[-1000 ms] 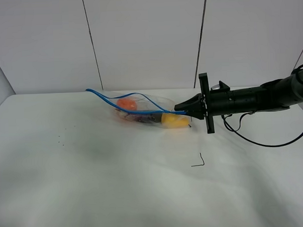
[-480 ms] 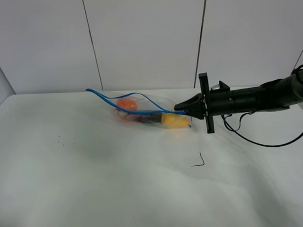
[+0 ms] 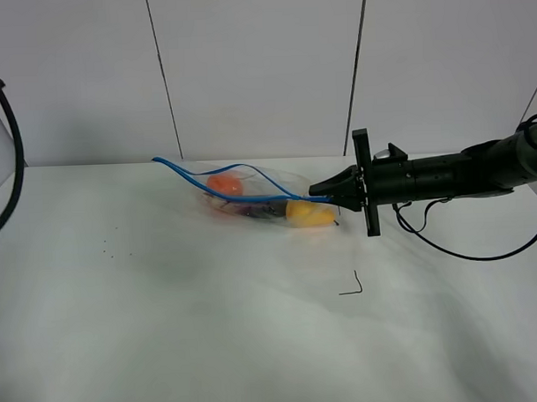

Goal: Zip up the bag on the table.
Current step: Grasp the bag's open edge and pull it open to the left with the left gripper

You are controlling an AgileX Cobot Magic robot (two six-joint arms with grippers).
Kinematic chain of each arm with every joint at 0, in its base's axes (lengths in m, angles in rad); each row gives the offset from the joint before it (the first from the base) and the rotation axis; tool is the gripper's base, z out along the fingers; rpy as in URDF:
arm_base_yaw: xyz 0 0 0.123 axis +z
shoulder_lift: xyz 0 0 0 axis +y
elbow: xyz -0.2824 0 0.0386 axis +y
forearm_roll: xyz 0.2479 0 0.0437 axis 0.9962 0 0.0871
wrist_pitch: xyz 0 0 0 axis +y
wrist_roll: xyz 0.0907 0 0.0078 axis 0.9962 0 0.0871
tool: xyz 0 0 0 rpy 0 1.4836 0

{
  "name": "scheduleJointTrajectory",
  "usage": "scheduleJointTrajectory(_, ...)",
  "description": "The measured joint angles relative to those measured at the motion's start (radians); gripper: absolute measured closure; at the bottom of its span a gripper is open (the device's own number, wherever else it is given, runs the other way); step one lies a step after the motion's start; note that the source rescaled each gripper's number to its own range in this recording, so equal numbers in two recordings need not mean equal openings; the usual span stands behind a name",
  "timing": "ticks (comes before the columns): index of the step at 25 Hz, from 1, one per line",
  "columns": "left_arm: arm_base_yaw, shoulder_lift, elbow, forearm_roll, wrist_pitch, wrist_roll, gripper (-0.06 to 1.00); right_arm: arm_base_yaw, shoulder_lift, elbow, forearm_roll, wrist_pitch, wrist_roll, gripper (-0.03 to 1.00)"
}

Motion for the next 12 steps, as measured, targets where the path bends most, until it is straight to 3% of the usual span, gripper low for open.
scheduleJointTrajectory(3,-0.041,0.071,0.0,-0.093,-0.011,0.236,-0.01,0.0,0.0,0.0,0.0,0.0,0.0,0.96)
scheduleJointTrajectory(6,-0.096,0.126,0.0,-0.191,-0.016,0.379,-0.01,0.0,0.0,0.0,0.0,0.0,0.0,0.96)
scheduleJointTrajectory(12,-0.259,0.191,0.0,-0.294,-0.031,0.428,0.01,0.0,0.0,0.0,0.0,0.0,0.0,0.96)
